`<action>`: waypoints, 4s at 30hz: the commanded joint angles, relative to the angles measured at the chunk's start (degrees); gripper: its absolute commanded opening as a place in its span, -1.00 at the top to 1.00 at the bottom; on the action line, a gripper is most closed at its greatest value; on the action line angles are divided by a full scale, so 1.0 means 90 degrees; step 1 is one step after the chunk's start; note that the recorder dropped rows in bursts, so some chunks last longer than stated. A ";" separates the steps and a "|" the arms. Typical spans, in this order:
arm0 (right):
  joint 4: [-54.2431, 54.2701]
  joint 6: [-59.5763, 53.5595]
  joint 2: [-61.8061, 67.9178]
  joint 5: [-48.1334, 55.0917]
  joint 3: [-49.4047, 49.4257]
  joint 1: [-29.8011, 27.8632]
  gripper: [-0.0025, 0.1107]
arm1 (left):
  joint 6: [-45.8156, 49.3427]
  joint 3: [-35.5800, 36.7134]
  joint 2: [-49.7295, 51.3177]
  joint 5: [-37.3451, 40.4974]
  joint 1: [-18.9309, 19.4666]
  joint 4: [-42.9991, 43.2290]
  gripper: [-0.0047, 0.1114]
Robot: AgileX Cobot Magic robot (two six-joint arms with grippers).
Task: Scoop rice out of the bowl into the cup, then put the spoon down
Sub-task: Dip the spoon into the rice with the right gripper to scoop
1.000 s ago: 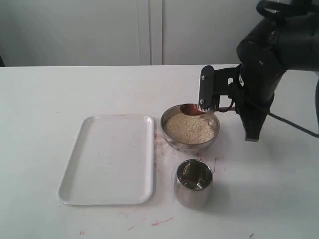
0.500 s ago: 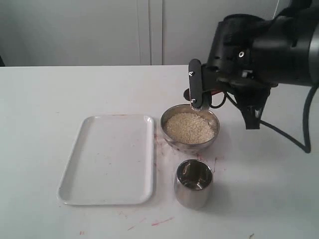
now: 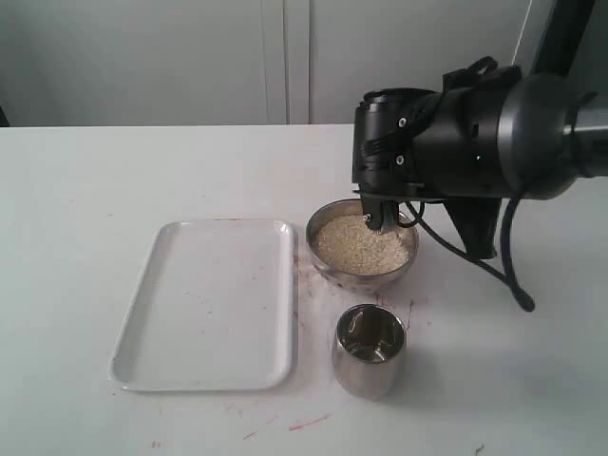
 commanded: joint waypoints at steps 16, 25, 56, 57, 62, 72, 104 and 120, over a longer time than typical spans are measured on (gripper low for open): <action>0.0192 -0.0605 0.0545 -0.0595 0.0021 0.0011 0.96 | -0.0037 0.0058 -0.0019 0.0213 -0.0014 0.0000 0.67; 0.0252 -0.0619 0.0698 -0.0707 0.0021 0.0011 0.96 | -0.0037 0.0058 -0.0019 0.0213 -0.0014 0.0000 0.67; 0.1277 -0.0725 0.0698 -0.1421 0.0021 0.0011 0.96 | -0.0037 0.0058 -0.0019 0.0213 -0.0014 0.0000 0.67; 0.1325 -0.0725 0.0698 -0.1439 0.0021 0.0011 0.96 | -0.0037 0.0058 -0.0019 0.0213 -0.0014 0.0000 0.67; 0.1372 -0.0606 0.0698 -0.1428 0.0021 0.0011 0.96 | -0.0037 0.0058 -0.0019 0.0213 -0.0014 0.0000 0.67; 0.1370 -0.0210 0.0698 -0.1419 0.0021 -0.0005 0.96 | -0.0037 0.0058 -0.0019 0.0213 -0.0014 0.0000 0.67; 0.1845 -0.0017 0.0238 -0.1396 0.0021 -0.0393 0.96 | -0.0037 0.0058 -0.0019 0.0213 -0.0014 0.0000 0.67; 0.2034 -0.0017 0.0115 -0.1179 0.0035 -0.0423 0.96 | -0.0037 0.0058 -0.0019 0.0213 -0.0014 0.0000 0.67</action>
